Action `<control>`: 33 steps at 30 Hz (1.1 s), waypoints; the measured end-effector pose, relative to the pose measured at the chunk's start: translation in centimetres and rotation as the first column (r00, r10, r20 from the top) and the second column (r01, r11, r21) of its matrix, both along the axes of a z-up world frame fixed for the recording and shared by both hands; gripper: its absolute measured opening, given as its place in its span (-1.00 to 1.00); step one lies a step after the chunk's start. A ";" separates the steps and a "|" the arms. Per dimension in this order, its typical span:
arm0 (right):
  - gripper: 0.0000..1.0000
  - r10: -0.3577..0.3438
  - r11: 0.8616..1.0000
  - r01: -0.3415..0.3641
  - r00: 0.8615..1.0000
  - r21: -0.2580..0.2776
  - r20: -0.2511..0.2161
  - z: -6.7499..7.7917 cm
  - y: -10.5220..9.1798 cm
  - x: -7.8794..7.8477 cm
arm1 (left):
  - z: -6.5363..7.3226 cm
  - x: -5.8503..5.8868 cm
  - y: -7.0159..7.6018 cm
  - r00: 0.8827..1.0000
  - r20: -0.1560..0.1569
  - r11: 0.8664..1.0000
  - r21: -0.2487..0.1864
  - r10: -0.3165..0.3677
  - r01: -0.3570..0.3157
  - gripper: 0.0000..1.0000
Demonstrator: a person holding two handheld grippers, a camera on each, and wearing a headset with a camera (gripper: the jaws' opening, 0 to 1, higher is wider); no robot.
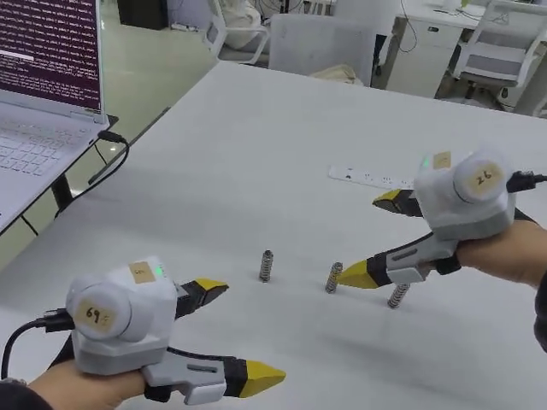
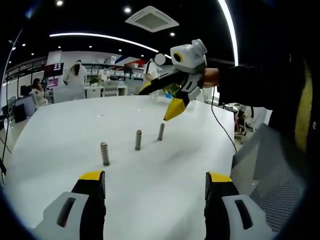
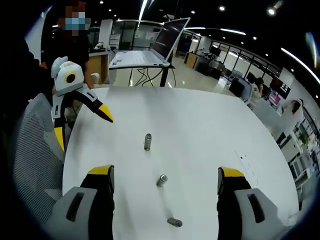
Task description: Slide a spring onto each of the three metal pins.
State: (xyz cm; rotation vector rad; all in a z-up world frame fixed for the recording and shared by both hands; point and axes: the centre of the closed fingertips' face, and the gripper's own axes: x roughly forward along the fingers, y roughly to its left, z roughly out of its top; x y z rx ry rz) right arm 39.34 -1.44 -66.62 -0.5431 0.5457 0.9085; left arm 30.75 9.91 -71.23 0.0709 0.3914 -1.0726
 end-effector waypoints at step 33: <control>0.78 -0.264 0.927 0.267 0.963 0.262 -0.045 -5.0 -8.1 -9.7 | 0.9 0.2 0.1 1.000 0.010 0.999 -0.016 0.028 -0.027 0.58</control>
